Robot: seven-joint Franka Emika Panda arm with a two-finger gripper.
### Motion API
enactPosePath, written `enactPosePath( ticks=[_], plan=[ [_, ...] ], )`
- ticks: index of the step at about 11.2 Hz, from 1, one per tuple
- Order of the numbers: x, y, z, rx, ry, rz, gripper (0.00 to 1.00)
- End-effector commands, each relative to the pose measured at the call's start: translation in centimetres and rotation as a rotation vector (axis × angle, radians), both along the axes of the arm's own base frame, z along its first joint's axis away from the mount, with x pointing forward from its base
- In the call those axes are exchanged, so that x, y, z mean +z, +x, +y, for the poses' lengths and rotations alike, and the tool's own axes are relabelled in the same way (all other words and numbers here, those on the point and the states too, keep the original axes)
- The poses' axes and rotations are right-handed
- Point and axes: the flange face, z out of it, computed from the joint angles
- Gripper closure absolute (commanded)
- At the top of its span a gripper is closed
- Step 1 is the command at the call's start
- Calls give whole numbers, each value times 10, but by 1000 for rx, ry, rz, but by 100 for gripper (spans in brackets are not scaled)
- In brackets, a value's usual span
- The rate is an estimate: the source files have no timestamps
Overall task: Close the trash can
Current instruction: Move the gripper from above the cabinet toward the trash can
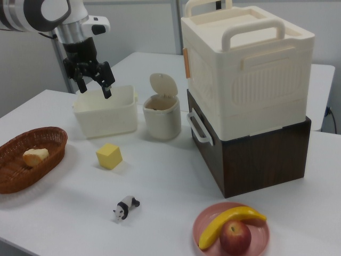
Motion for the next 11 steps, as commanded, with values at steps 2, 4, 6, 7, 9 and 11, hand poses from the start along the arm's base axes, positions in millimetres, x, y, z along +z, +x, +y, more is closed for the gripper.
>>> enactPosePath(
  ticks=[2, 4, 6, 7, 9, 11],
  plan=[
    [5, 5, 4, 61, 18, -67, 0],
    [5, 5, 4, 72, 18, -67, 0],
    [5, 3, 4, 88, 18, -52, 0],
    [2, 2, 3, 118, 14, -28, 0],
    [0, 1, 5, 136, 13, -19, 0],
    [0, -1, 8, 132, 13, -19, 0]
  ],
)
